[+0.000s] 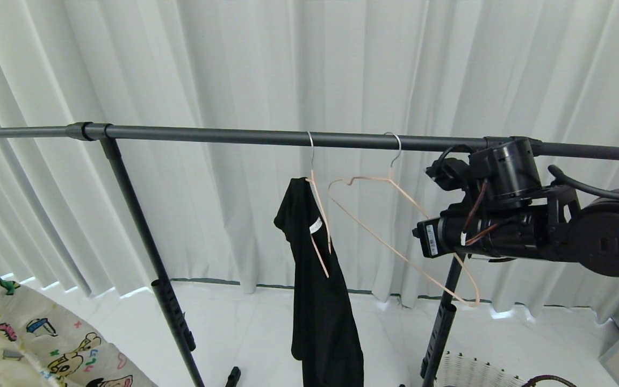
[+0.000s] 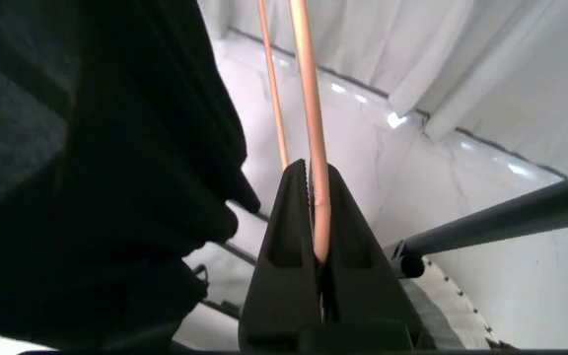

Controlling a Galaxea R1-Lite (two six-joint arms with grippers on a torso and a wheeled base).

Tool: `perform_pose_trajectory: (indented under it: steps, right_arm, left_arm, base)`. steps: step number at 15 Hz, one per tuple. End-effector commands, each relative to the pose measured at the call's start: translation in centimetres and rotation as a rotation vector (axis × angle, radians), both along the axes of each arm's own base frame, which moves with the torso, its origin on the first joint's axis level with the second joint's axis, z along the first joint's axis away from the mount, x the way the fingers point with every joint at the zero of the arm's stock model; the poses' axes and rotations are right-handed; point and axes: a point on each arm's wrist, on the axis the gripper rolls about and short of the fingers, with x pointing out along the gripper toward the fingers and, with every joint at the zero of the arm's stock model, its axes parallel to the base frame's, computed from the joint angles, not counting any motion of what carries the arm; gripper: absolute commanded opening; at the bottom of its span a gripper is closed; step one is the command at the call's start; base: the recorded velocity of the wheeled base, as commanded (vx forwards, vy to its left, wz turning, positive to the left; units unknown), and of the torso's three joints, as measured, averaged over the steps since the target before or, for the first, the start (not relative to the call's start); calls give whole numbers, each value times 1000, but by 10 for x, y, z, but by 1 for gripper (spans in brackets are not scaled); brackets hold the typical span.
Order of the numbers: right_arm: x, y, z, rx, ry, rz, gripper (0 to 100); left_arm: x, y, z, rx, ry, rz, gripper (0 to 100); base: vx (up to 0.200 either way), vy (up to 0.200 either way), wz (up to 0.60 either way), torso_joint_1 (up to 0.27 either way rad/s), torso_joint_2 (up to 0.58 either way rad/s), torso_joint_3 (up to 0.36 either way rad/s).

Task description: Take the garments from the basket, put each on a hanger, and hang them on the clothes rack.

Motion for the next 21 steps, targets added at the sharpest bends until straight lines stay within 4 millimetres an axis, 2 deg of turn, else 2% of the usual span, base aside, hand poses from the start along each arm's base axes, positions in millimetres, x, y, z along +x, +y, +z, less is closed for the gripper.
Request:
perform_pose_trajectory:
  steps: [1, 4, 6, 10, 13, 16, 21]
  right_arm:
    - [-8, -5, 14, 26, -39, 0, 0]
    - [-13, -9, 26, 47, -105, -37, 0]
    - [-17, -13, 26, 49, -148, -77, 0]
    - [-39, -29, 34, 65, -177, -80, 0]
    - [-63, -47, 35, 60, -185, -78, 0]
    - [-90, -66, 34, 44, -169, -76, 0]
    - [-118, -87, 34, 24, -153, -72, 0]
  left_arm:
    - [0, 0, 0, -1, 1, 0, 0]
    - [-4, 1, 0, -7, -17, 1, 0]
    - [-9, 2, -2, -9, -23, 0, 0]
    - [-11, 2, -2, -14, -38, 0, 0]
    - [-8, 2, 0, -11, -60, -1, 0]
    - [-7, 2, 0, 14, -60, -15, 0]
    - [-7, 2, 1, 13, -66, -17, 0]
  base:
    - [0, 0, 0, 0, 0, 0]
    - [0, 0, 0, 0, 0, 0]
    - [0, 0, 0, 0, 0, 0]
    - [0, 0, 0, 0, 0, 0]
    - [0, 0, 0, 0, 0, 0]
    - [-200, 0, 0, 7, 5, 1]
    - [-200, 0, 0, -6, 4, 0]
